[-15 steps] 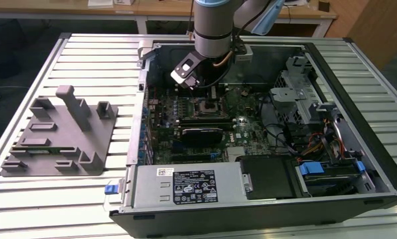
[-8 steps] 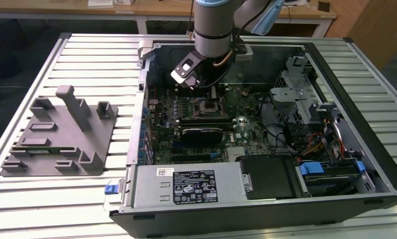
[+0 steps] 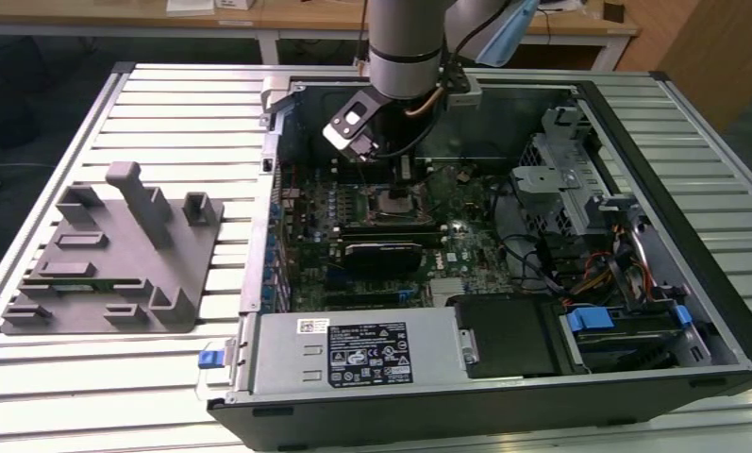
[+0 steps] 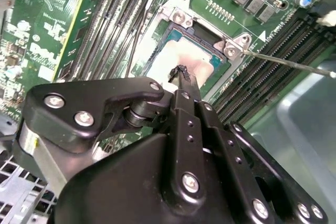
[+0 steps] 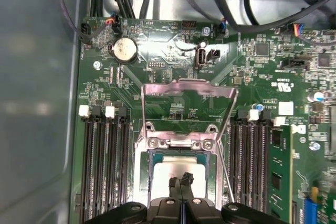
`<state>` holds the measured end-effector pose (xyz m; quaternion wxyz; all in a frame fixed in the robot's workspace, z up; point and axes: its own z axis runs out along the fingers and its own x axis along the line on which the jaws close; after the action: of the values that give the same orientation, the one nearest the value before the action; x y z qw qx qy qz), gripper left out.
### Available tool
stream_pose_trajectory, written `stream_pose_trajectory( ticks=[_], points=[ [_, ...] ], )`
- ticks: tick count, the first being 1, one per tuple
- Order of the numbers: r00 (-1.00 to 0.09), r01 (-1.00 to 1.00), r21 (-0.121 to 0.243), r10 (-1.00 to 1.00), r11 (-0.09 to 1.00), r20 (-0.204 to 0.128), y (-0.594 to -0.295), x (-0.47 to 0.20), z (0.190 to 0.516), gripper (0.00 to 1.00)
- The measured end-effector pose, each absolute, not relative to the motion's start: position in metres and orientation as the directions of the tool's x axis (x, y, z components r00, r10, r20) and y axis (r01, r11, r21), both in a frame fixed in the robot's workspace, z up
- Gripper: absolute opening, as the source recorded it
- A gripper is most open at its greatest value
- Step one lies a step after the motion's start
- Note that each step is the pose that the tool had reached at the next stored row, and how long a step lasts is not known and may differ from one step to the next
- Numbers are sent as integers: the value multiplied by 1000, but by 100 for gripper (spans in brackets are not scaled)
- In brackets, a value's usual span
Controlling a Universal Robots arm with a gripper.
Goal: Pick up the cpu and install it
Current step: 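Place the cpu into insertion slot, then close the cpu cover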
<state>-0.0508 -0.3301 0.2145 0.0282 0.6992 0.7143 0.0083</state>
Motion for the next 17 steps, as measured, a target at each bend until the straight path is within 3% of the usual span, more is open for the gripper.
stream_pose_trajectory(
  ticks=[17],
  points=[
    [-21, 998, 52, 999, 22, -29, -330, -51, 240, 11]
  ],
)
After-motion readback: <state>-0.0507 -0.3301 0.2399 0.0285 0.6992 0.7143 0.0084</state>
